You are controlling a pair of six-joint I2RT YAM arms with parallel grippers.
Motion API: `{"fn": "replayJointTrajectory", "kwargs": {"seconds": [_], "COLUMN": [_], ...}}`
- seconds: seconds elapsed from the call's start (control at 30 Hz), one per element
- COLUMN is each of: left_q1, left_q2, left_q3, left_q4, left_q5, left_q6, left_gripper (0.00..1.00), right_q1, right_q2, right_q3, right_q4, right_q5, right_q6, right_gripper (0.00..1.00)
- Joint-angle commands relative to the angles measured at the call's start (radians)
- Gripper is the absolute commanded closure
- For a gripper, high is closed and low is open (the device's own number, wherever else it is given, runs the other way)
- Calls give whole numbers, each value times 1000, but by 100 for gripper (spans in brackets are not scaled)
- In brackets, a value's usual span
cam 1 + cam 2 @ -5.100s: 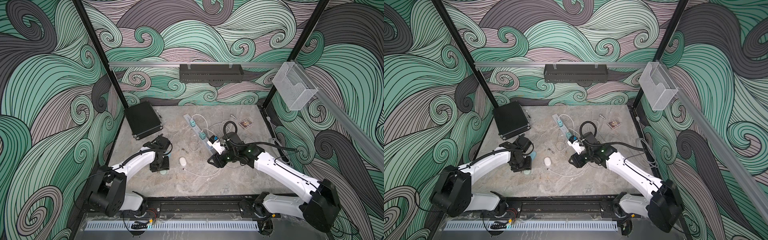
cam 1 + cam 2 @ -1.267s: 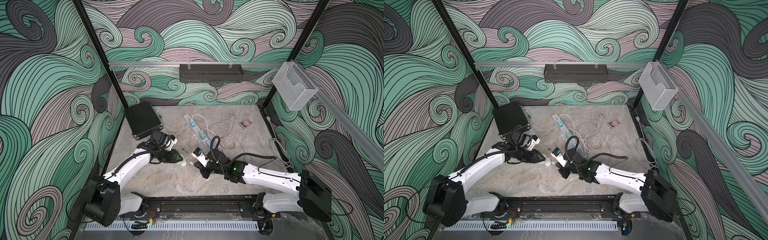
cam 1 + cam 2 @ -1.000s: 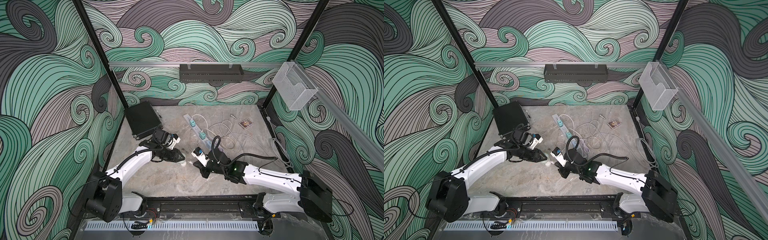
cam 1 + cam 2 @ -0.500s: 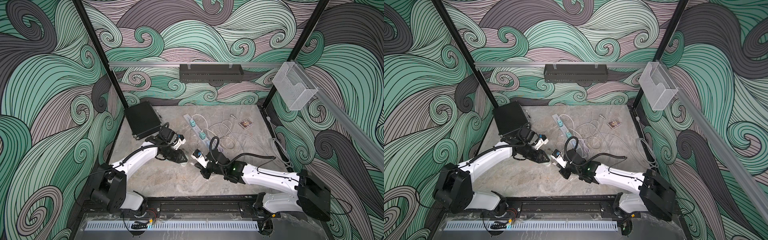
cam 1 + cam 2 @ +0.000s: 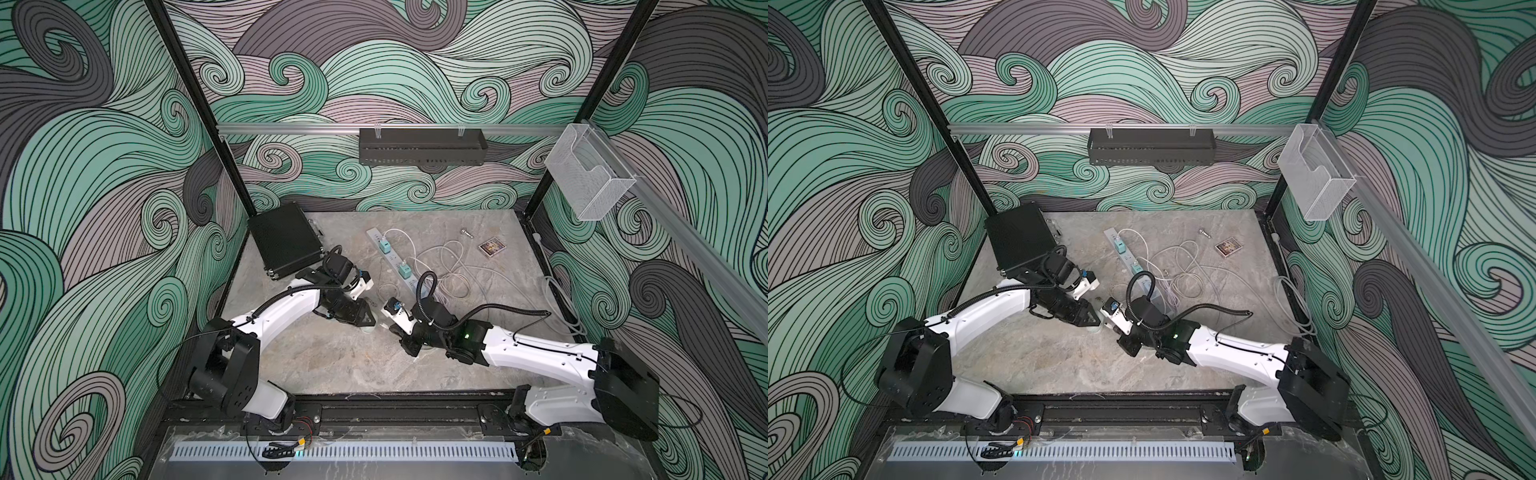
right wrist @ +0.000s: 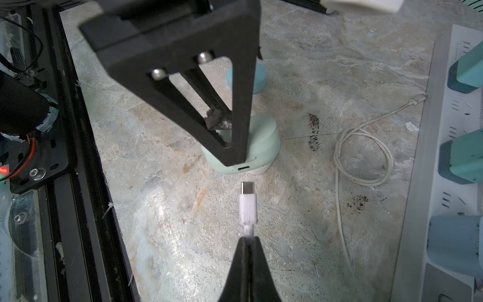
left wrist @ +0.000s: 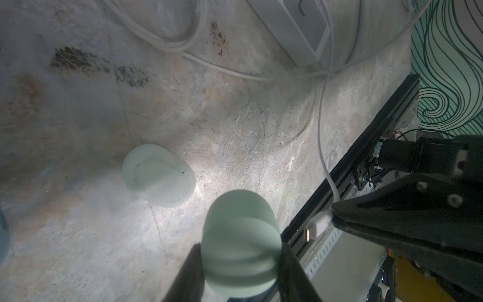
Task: Charge the bluetooth headset
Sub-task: Insert the charging cable into the bluetooth headset.
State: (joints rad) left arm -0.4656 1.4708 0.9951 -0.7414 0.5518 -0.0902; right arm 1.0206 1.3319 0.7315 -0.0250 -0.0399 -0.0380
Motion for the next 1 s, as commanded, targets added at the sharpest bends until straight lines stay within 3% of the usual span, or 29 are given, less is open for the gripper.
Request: {"fn": "replayJointTrajectory", "kwargs": {"seconds": [0.0,0.97], "left_q1": [-12,-19], "left_q2": [9,19], "left_q3": [43,57], "left_q4": [-38,-44], "left_q5": [-1,36], "left_q6": [-5,-23], "left_gripper": [83,84], "right_q1": [-6,5], "right_q2": [11,32], "right_q3": [28,48], "right_q4": [-13,-34], "right_q5": [10,14], "right_q6": [-13,-37], "right_gripper": [100,100]}}
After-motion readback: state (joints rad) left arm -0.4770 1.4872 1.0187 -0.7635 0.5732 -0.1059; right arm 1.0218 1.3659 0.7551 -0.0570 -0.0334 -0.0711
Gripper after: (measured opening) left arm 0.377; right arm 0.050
